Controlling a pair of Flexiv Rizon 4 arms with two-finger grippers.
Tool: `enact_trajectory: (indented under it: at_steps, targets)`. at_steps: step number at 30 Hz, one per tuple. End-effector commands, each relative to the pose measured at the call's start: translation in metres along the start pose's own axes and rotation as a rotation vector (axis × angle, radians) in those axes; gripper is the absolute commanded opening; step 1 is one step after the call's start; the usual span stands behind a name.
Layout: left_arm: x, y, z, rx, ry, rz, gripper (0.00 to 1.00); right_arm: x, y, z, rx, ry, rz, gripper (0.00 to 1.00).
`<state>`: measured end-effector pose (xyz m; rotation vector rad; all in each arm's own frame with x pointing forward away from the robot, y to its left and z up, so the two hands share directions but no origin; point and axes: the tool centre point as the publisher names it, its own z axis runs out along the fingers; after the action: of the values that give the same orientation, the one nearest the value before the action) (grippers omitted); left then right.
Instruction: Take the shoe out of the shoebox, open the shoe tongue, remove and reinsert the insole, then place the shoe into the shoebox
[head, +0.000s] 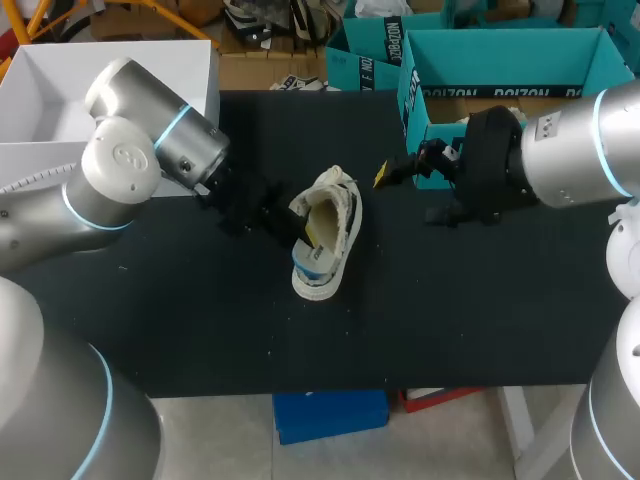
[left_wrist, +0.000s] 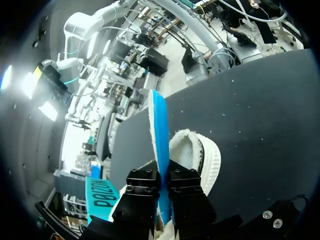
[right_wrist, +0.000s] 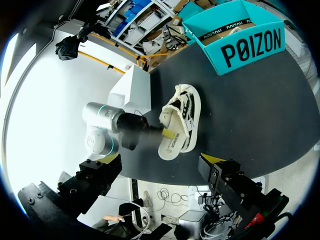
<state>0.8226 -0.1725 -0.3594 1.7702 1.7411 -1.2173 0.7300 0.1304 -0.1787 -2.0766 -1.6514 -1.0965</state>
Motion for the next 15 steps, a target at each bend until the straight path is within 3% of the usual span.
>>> enact_trajectory:
  at_steps: [1, 8, 15]
  targets:
    - [-0.002, 0.000, 0.002, -0.005, -0.032, 0.013, 0.00, 0.000, 0.000, 0.000, 0.000, -0.001, 0.000, 1.00]
    - [-0.013, -0.023, -0.004, 0.037, -0.113, 0.059, 0.00, 0.000, 0.000, 0.000, 0.000, -0.001, 0.000, 1.00]
    - [-0.003, -0.022, -0.005, 0.046, -0.126, 0.068, 0.00, 0.000, 0.000, 0.000, 0.000, -0.001, 0.000, 1.00]
